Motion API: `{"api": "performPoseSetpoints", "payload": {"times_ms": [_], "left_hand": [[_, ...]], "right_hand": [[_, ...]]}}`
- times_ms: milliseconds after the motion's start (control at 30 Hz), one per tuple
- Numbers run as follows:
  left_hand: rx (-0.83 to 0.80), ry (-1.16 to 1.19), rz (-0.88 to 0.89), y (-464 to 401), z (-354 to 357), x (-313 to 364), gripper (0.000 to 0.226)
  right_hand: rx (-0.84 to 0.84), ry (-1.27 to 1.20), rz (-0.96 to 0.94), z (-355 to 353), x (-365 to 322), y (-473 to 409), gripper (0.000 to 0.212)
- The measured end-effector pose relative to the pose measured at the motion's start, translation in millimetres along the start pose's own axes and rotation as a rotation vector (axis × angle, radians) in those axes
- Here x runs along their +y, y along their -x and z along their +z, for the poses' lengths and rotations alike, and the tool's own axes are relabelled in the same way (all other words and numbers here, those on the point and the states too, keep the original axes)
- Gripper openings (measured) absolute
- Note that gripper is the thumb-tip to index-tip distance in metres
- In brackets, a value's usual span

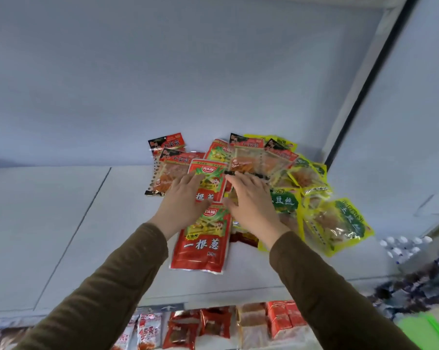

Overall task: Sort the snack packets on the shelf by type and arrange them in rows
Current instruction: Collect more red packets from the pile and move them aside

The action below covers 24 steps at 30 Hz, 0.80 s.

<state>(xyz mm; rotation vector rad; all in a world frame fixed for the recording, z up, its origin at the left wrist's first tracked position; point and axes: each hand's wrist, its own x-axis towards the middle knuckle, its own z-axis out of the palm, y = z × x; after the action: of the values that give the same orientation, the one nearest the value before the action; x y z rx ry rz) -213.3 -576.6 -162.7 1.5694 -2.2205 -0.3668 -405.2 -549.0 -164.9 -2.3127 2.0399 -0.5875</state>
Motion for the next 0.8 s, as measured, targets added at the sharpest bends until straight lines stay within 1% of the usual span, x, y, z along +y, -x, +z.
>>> {"api": "performPoseSetpoints", "payload": {"times_ms": [100, 167, 233, 333, 400, 500, 600, 700, 800], "left_hand": [[0.023, 0.003, -0.041, -11, 12, 19, 0.075], [0.004, 0.01, -0.101, -14, 12, 22, 0.081], [-0.036, 0.016, -0.146, -14, 9, 20, 0.09], [-0.13, 0.016, -0.195, -10, 0, 9, 0.109], [-0.198, 0.011, -0.236, -8, -5, 0, 0.117], [-0.254, 0.006, -0.271, -3, -1, -12, 0.121], [-0.203, 0.009, -0.269, -4, 8, -19, 0.121], [-0.108, -0.08, -0.235, -6, 20, -23, 0.121], [-0.051, -0.056, -0.226, -10, 26, -26, 0.121]], "right_hand": [[0.001, -0.027, -0.041, -8, 32, -7, 0.061], [-0.01, -0.048, -0.082, -13, 45, -12, 0.065], [-0.058, -0.038, -0.137, -15, 51, -16, 0.075], [-0.154, 0.003, -0.225, -13, 51, -19, 0.099], [-0.201, 0.024, -0.271, -7, 47, -19, 0.112], [-0.206, 0.101, -0.334, 6, 40, -19, 0.12], [-0.175, 0.172, -0.343, 14, 36, -21, 0.121], [-0.105, 0.23, -0.309, 18, 32, -23, 0.117], [-0.078, 0.237, -0.278, 21, 28, -30, 0.114]]}}
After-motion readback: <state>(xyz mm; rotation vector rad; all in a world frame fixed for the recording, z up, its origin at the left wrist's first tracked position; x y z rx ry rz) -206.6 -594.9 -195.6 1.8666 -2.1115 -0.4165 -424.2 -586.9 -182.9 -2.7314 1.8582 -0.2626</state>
